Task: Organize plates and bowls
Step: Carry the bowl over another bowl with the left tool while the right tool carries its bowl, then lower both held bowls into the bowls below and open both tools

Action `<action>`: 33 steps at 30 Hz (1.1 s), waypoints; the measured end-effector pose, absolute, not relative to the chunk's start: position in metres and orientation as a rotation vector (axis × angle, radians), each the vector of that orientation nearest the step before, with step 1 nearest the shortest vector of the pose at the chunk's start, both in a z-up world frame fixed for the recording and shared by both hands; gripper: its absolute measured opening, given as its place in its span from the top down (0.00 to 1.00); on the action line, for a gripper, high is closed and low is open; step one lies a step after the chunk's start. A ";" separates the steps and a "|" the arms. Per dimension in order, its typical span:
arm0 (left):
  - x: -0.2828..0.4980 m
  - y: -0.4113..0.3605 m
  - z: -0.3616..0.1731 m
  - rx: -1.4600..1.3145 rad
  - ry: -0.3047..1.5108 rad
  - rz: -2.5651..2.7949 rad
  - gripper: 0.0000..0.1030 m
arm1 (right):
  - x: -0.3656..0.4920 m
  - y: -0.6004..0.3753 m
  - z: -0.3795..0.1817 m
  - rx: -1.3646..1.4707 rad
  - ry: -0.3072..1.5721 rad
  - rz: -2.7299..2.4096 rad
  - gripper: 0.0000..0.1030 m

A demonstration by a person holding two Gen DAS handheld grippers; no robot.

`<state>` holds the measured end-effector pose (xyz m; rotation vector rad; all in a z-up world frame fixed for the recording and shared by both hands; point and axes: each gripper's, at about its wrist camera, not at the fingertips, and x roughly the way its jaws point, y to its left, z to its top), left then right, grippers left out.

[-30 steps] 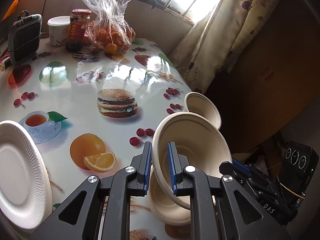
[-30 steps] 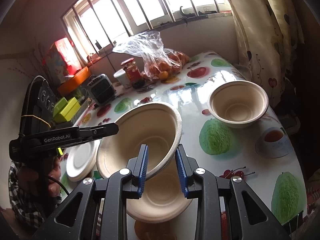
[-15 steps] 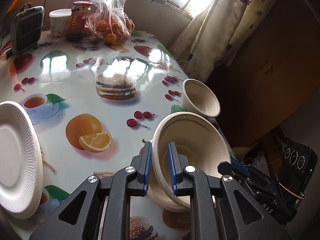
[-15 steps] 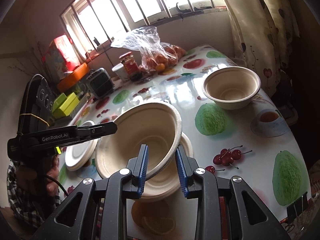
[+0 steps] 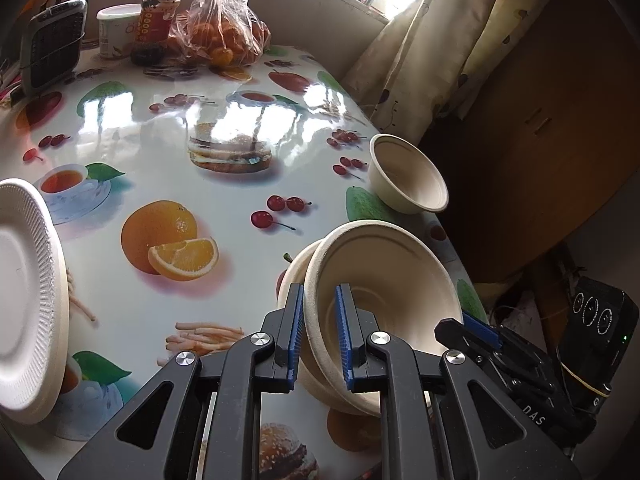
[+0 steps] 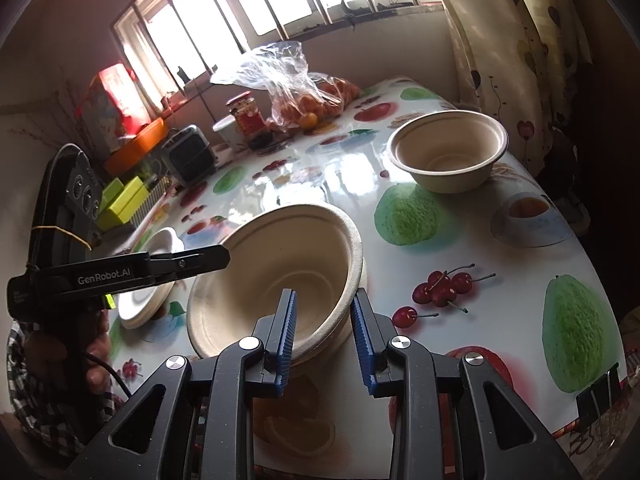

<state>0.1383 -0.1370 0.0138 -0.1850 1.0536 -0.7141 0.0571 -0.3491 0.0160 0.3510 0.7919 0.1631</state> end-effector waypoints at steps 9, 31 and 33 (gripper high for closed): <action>0.138 -0.140 0.013 -0.172 1.053 -0.698 0.85 | 0.057 -0.347 0.011 0.334 0.798 0.161 0.73; 0.137 -0.138 0.009 -0.170 1.053 -0.678 0.85 | 0.058 -0.335 0.008 0.262 0.797 0.137 0.73; 0.137 -0.138 0.009 -0.170 1.053 -0.678 0.85 | 0.057 -0.334 0.008 0.251 0.794 0.133 0.73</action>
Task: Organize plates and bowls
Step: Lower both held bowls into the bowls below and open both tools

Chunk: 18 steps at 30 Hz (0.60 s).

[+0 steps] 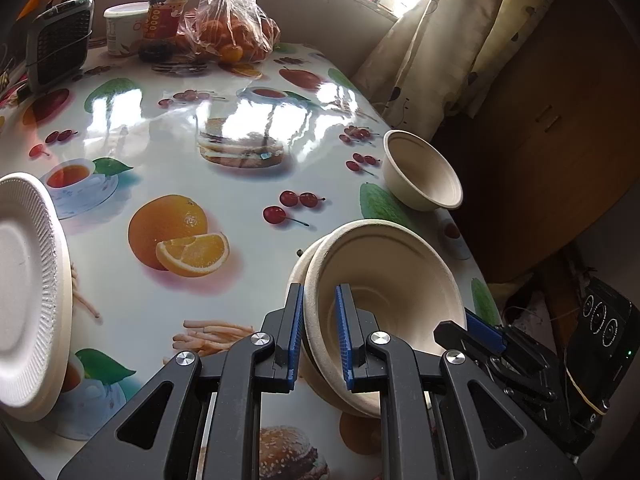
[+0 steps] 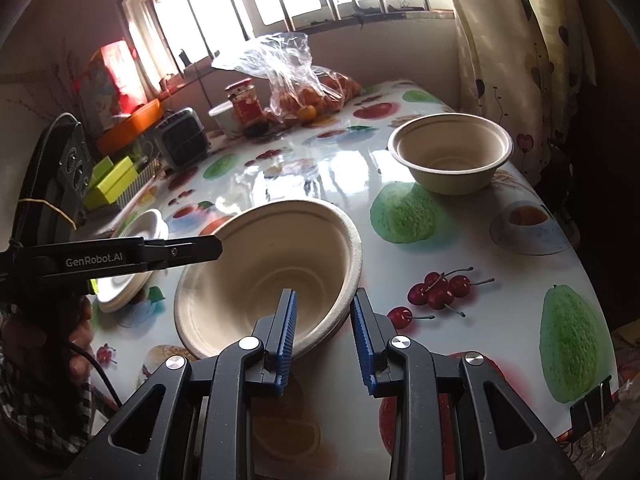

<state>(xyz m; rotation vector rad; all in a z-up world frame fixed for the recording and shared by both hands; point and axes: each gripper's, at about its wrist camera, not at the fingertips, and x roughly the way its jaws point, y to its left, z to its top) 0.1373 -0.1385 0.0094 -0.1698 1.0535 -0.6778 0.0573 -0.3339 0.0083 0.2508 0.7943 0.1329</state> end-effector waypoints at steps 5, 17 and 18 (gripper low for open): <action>0.137 -0.139 0.009 -0.167 1.053 -0.678 0.85 | 0.056 -0.332 0.008 0.226 0.790 0.122 0.73; 0.138 -0.138 0.010 -0.168 1.054 -0.671 0.85 | 0.056 -0.328 0.007 0.198 0.788 0.106 0.71; 0.138 -0.138 0.010 -0.167 1.054 -0.670 0.85 | 0.055 -0.328 0.007 0.193 0.787 0.104 0.70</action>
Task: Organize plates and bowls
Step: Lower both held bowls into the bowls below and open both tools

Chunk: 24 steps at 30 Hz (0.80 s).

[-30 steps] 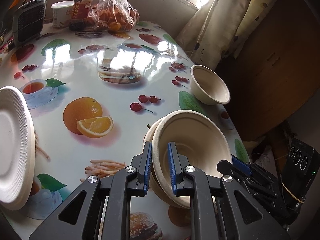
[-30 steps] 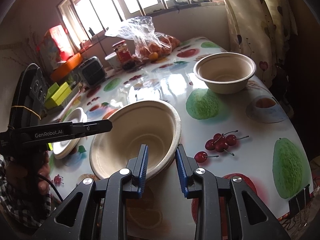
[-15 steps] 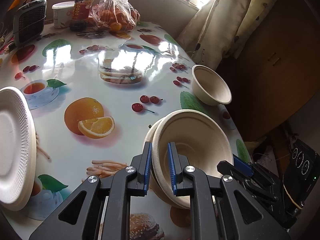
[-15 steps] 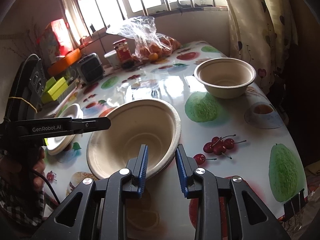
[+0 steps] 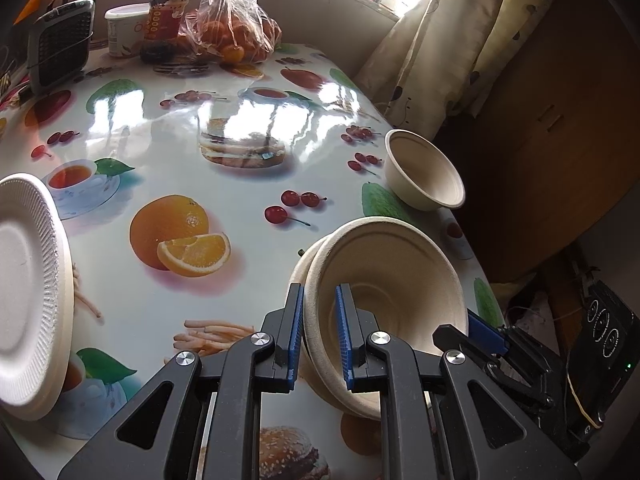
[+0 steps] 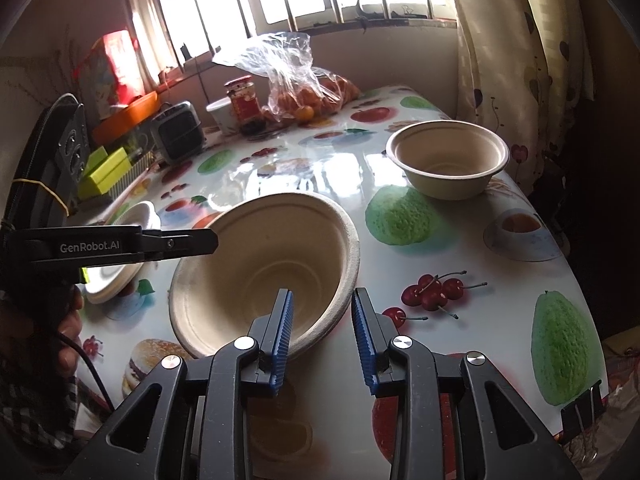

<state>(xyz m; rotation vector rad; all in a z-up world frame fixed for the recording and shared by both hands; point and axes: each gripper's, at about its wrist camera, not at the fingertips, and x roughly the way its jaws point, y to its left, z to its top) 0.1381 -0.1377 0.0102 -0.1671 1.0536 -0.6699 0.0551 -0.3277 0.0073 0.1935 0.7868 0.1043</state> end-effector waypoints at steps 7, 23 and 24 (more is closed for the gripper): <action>0.138 -0.137 0.010 -0.168 1.054 -0.669 0.83 | 0.055 -0.327 0.006 0.189 0.789 0.102 0.68; 0.137 -0.137 0.012 -0.142 1.050 -0.658 0.76 | 0.054 -0.326 0.006 0.190 0.788 0.102 0.67; 0.137 -0.137 0.011 -0.140 1.050 -0.655 0.75 | 0.055 -0.326 0.006 0.190 0.788 0.103 0.66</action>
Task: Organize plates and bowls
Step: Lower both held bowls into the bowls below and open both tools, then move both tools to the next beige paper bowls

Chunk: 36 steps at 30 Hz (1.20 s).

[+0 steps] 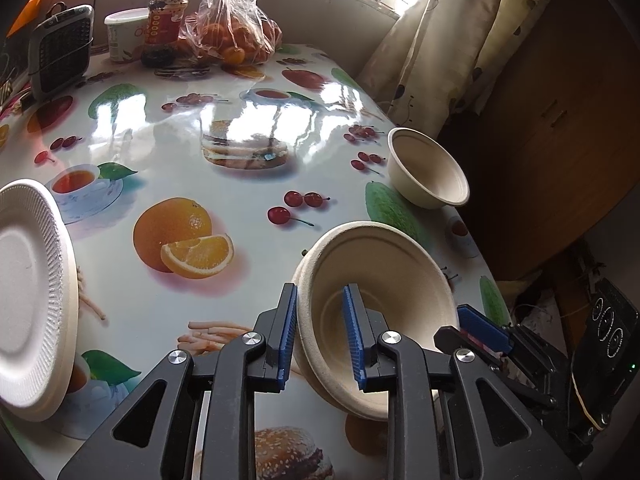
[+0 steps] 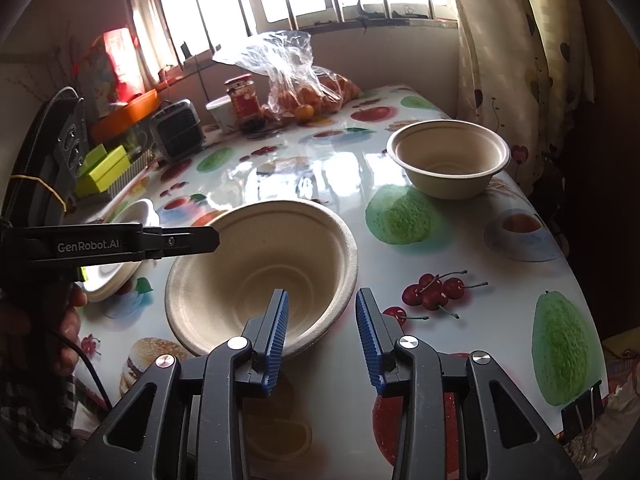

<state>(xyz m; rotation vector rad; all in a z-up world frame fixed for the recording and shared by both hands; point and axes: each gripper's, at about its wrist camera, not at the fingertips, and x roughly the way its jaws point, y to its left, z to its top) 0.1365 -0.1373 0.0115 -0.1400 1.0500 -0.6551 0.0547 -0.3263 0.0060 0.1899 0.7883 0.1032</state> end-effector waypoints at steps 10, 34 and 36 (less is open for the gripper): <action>0.139 -0.139 0.008 -0.127 1.053 -0.646 0.71 | 0.055 -0.327 0.006 0.189 0.789 0.103 0.64; 0.160 -0.163 0.033 -0.058 1.018 -0.642 0.65 | 0.076 -0.356 0.028 0.243 0.751 0.023 0.45; 0.165 -0.169 0.038 -0.042 1.012 -0.649 0.65 | 0.078 -0.362 0.031 0.246 0.746 0.009 0.44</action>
